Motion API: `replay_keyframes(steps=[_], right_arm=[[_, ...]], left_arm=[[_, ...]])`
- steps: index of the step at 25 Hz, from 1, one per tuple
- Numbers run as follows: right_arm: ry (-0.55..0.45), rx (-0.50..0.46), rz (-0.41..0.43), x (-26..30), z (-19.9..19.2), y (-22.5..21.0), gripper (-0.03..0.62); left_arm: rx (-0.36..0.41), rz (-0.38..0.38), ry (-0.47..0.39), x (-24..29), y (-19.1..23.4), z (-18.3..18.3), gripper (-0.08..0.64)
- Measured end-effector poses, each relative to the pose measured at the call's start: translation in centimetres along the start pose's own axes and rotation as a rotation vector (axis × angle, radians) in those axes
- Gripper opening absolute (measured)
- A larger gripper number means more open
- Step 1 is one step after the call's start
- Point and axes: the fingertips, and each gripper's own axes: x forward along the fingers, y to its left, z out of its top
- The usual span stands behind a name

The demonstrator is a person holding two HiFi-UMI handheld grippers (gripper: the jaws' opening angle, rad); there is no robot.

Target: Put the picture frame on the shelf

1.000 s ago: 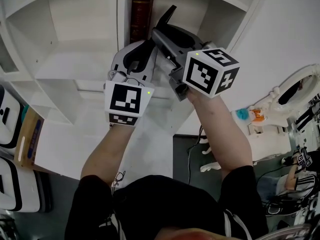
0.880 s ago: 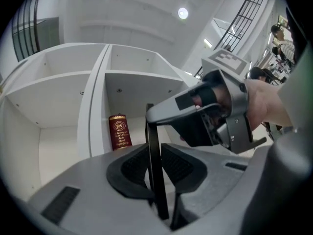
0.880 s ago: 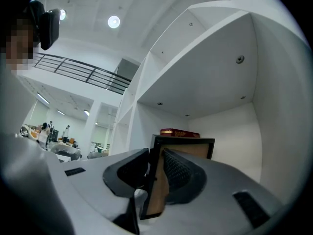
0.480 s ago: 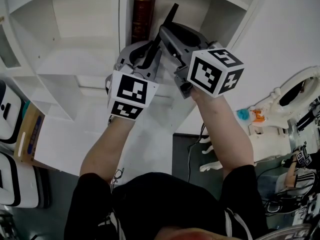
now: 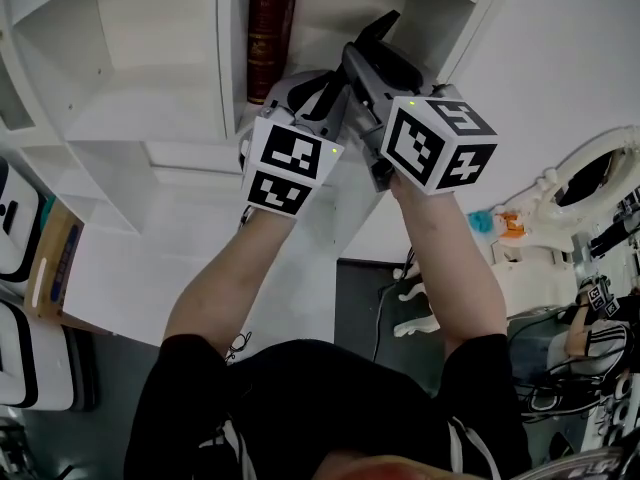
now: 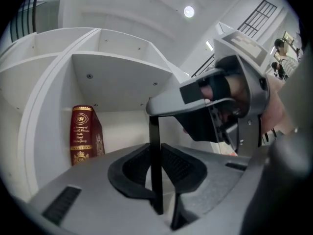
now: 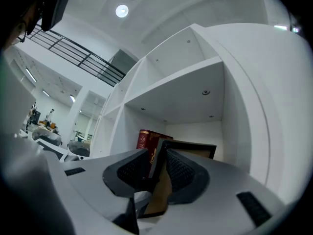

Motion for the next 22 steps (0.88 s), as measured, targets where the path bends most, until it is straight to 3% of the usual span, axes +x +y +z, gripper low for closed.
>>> replay_keyframes(steps=[8,14,17,22], right_arm=[[0.022,0.011,0.042,-1.2,-0.1,-0.2,0.170],[-0.031,0.033,-0.016,-2.4,0.2,-0.3,0.183],[-0.074,-0.001,-0.043,-3.3,0.9,0.0,0.183],[-0.115,-0.078,-0.020,-4.6,2.5,1.6,0.183]], left_arm=[[-0.091,-0.011,-0.024,1.7,-1.1,0.0,0.067],[-0.094,-0.037,-0.025,1.7,-1.5,0.2,0.067],[-0.108,-0.037,-0.021,2.1,-1.5,-0.1,0.068],[-0.120,-0.045,-0.018,2.5,-1.7,-0.1,0.069]])
